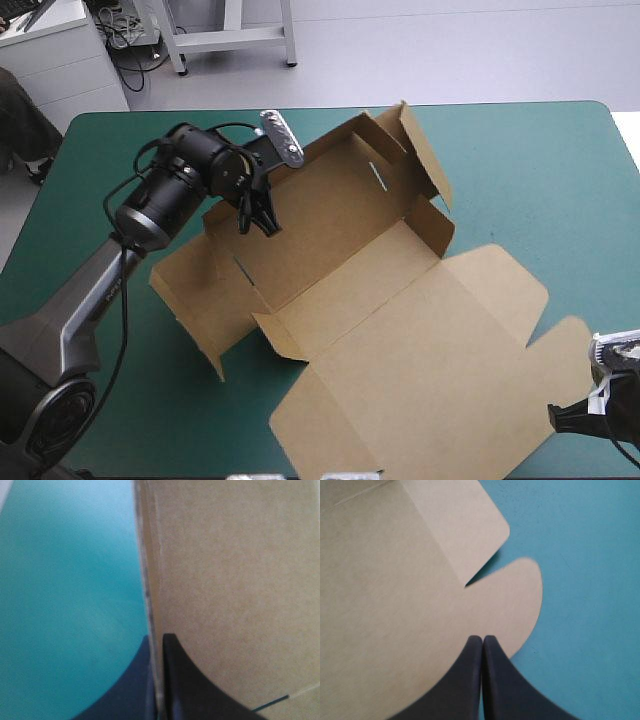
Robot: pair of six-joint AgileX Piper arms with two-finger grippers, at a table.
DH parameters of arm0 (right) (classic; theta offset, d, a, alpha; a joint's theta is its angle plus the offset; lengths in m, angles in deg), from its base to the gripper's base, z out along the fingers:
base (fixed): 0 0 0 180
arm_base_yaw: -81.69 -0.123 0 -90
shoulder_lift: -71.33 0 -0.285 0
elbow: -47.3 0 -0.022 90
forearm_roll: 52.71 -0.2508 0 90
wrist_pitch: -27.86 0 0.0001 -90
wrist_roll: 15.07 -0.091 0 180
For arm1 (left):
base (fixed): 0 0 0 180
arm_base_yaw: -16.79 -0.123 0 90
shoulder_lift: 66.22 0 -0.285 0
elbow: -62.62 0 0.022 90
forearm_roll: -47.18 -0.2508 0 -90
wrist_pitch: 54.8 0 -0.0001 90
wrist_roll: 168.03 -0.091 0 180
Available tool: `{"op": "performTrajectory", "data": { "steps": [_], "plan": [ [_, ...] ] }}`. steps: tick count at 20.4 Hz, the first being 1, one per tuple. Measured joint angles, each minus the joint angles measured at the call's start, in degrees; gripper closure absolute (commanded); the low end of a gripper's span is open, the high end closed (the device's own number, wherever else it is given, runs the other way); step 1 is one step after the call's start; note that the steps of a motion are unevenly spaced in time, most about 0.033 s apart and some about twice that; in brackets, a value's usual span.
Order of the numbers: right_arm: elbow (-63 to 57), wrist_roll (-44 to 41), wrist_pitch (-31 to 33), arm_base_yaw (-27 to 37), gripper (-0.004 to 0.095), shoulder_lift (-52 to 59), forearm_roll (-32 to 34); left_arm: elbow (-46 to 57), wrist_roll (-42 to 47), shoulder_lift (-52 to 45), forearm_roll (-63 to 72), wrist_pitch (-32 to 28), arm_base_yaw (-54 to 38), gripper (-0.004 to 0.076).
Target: Fold the box
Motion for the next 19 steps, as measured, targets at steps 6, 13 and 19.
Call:
{"op": "performTrajectory", "data": {
  "steps": [6, 13, 19],
  "plan": [
    [0.3, -0.3, 0.4, 0.0, 0.0931, 0.1, 0.2, 0.0, -1.0, 0.0, -12.6, -4.2, 11.2, 0.0756],
    [0.3, -0.4, 0.5, 0.0, 0.0931, 0.1, 0.2, 8.9, -4.2, -6.0, -16.1, -14.9, 15.6, 0.0756],
    [0.3, -0.4, 0.7, 0.0, 0.0931, 0.1, 0.1, 26.7, -3.0, -16.6, -24.8, -29.3, 19.1, 0.0756]
  ]
}}
